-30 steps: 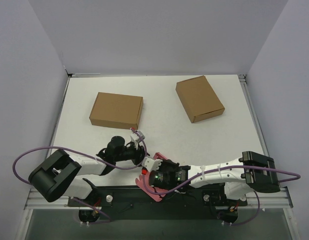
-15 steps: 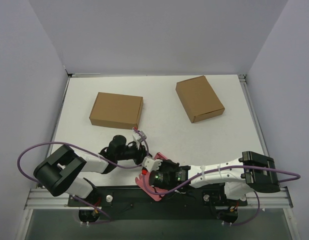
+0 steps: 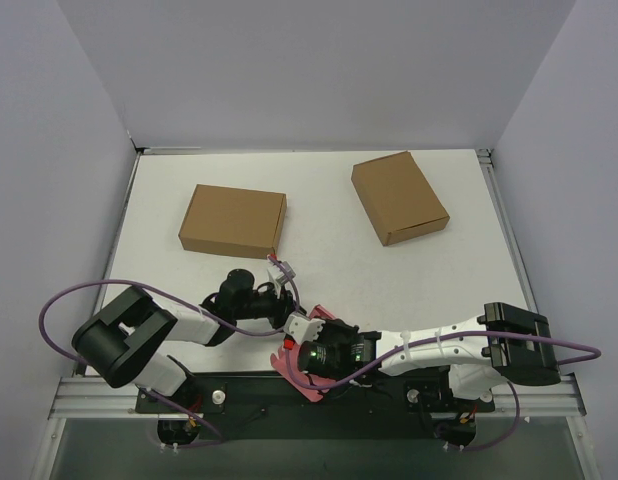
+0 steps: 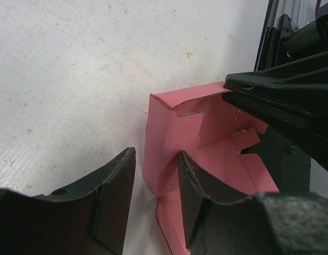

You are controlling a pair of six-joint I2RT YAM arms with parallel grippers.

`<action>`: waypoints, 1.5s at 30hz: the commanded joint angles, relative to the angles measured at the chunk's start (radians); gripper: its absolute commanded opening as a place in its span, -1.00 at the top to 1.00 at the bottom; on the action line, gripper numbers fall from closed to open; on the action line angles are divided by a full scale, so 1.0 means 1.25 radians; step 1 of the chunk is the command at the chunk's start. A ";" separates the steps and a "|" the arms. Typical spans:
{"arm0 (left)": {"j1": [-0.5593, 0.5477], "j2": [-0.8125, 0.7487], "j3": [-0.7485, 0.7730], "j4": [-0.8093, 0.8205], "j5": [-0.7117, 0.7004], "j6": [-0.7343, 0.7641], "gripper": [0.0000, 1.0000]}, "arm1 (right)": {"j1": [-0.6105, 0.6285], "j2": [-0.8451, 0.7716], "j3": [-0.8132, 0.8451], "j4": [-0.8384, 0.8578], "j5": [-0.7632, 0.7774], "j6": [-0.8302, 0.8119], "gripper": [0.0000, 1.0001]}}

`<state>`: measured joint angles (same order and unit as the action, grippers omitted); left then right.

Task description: Fold the paper box

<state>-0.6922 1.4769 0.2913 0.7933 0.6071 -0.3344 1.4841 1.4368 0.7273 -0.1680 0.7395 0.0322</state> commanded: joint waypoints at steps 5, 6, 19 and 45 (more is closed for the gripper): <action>-0.006 -0.001 0.019 0.077 0.021 -0.001 -0.01 | 0.002 -0.017 -0.003 0.003 -0.004 0.009 1.00; -0.006 -0.002 0.017 0.080 0.022 -0.002 -0.01 | 0.002 -0.016 -0.003 0.002 -0.004 0.009 1.00; -0.005 -0.010 0.011 0.088 0.020 -0.007 0.02 | 0.003 -0.017 -0.003 -0.004 0.010 0.013 1.00; -0.093 -0.075 0.027 -0.074 -0.289 0.094 0.10 | 0.010 -0.025 -0.003 -0.008 0.031 0.027 1.00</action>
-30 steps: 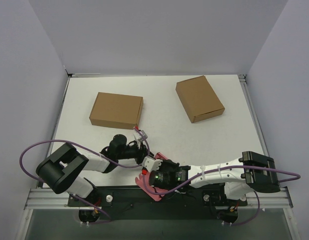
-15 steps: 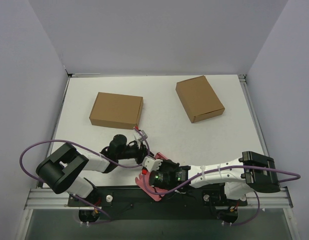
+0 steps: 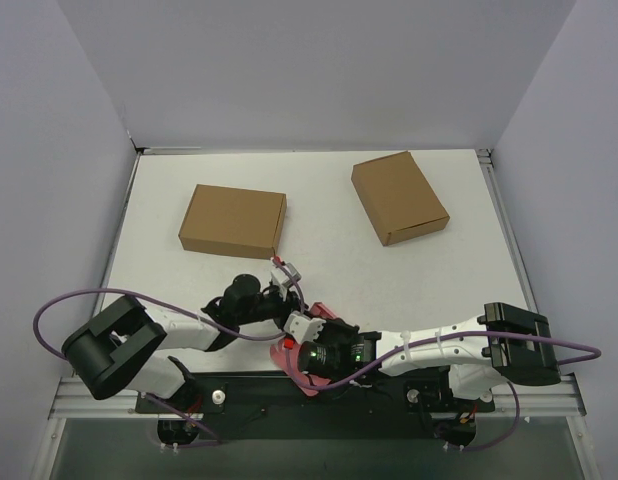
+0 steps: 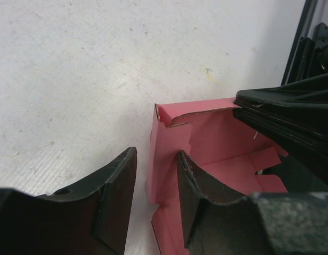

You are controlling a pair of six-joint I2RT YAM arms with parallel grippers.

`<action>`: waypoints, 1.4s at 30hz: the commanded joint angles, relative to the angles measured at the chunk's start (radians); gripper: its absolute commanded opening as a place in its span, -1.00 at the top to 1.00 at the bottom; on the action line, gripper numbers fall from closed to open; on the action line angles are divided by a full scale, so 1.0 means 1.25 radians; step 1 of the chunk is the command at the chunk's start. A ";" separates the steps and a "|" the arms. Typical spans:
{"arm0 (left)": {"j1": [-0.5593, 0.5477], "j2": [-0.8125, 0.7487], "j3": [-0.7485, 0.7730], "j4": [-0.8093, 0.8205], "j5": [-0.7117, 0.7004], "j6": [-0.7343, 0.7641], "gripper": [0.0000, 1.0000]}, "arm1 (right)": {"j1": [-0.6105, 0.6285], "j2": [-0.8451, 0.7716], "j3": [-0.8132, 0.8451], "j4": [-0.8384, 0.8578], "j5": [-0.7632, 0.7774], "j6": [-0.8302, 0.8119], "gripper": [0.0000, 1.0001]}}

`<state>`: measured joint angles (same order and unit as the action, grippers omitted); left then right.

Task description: Fold the paper box

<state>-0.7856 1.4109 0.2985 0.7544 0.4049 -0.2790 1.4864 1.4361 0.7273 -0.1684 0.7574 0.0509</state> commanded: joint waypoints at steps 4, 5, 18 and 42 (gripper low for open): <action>-0.059 -0.022 0.037 -0.084 -0.205 0.072 0.16 | 0.012 -0.025 -0.003 -0.008 0.025 0.014 1.00; -0.065 -0.019 0.039 -0.087 -0.212 0.074 0.17 | 0.012 -0.027 -0.004 -0.008 0.026 0.016 1.00; -0.083 0.006 0.047 -0.083 -0.267 0.054 0.46 | 0.026 -0.017 -0.001 -0.008 0.052 0.022 1.00; -0.087 -0.012 0.030 -0.045 -0.175 0.061 0.12 | 0.026 -0.032 -0.004 -0.016 0.062 0.030 1.00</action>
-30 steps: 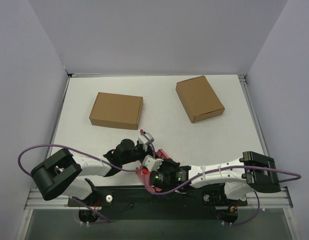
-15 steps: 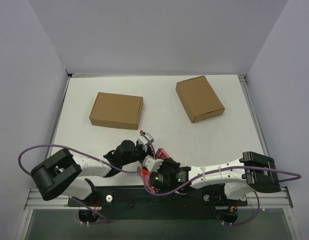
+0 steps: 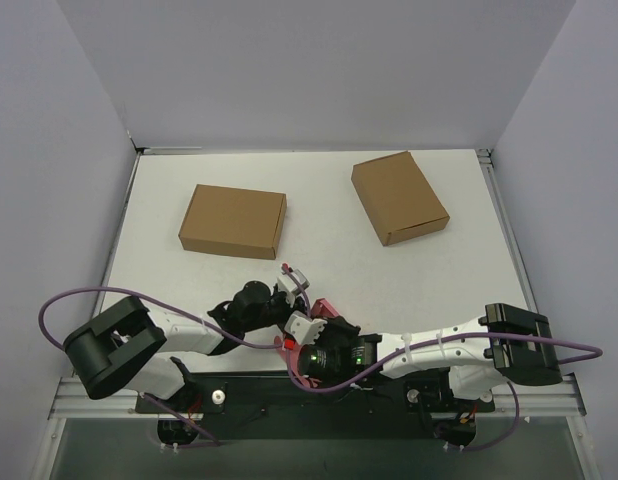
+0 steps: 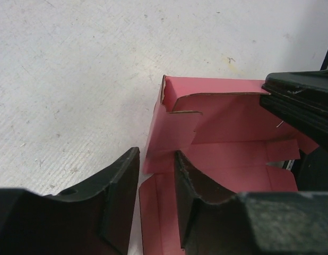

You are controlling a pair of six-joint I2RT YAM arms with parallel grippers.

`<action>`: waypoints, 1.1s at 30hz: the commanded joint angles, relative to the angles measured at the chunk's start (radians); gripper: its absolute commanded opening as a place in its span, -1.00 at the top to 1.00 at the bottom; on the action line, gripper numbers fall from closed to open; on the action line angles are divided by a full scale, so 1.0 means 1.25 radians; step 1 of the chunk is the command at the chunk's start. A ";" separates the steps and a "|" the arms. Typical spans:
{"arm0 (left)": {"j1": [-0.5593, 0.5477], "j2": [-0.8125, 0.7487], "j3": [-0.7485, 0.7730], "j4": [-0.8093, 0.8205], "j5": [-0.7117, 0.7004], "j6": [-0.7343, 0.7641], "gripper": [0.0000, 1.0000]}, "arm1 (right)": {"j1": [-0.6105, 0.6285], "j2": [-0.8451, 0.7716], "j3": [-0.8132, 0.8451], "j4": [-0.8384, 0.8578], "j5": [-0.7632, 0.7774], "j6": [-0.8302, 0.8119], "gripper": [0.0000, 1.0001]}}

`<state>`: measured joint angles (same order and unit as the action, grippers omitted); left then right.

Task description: Fold the paper box

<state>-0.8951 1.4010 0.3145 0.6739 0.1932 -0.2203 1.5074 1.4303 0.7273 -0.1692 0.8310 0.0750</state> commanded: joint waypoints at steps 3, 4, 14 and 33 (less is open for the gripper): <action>0.001 -0.011 0.009 0.030 0.000 0.015 0.06 | 0.009 -0.026 -0.005 -0.016 0.002 0.012 1.00; 0.001 -0.009 0.010 0.035 0.002 0.015 0.04 | 0.009 -0.026 -0.005 -0.016 0.002 0.011 1.00; 0.001 0.046 0.018 0.095 0.016 0.006 0.04 | 0.009 -0.028 -0.005 -0.014 0.004 0.011 1.00; 0.001 0.114 0.029 0.170 0.021 0.000 0.54 | 0.009 -0.026 -0.006 -0.006 0.019 0.015 1.00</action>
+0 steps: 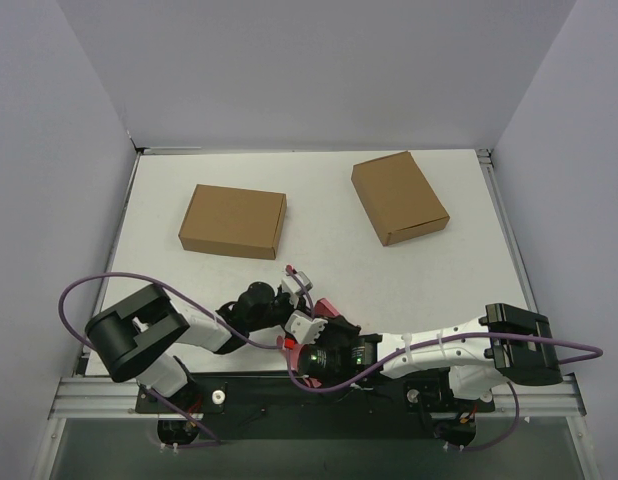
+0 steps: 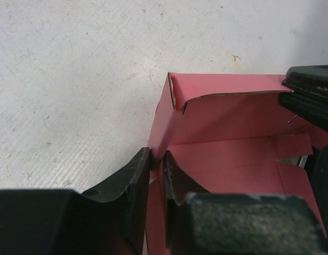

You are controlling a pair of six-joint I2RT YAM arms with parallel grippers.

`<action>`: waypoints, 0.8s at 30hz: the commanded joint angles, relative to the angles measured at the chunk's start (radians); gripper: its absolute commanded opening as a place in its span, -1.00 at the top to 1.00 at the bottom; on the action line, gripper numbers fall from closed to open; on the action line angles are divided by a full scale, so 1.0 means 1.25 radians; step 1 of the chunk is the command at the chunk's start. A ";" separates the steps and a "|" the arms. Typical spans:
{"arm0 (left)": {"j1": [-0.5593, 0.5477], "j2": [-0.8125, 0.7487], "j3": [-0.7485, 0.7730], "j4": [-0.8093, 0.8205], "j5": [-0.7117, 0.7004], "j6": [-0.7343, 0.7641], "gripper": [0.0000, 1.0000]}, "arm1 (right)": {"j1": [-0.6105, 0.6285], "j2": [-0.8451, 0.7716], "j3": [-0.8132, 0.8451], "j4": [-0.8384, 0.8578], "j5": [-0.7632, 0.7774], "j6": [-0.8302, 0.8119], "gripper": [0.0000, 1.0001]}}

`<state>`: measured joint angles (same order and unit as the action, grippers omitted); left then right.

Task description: Fold the paper box

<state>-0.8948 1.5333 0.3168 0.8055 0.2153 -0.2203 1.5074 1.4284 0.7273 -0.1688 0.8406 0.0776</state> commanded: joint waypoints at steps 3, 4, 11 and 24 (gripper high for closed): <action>-0.001 0.009 0.025 0.076 0.006 -0.005 0.60 | 0.009 -0.026 -0.009 -0.005 0.012 0.012 1.00; -0.003 0.010 0.025 0.080 0.007 -0.007 0.60 | 0.009 -0.025 -0.009 -0.005 0.012 0.013 1.00; -0.013 0.014 0.028 0.102 -0.003 -0.019 0.49 | 0.009 -0.024 -0.006 0.007 0.002 0.018 1.00; -0.016 -0.002 0.012 0.158 -0.024 -0.029 0.35 | 0.009 -0.017 -0.004 0.007 -0.007 0.020 1.00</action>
<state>-0.9047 1.5490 0.3168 0.8547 0.1856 -0.2390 1.5074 1.4284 0.7269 -0.1684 0.8524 0.0818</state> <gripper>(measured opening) 0.314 0.046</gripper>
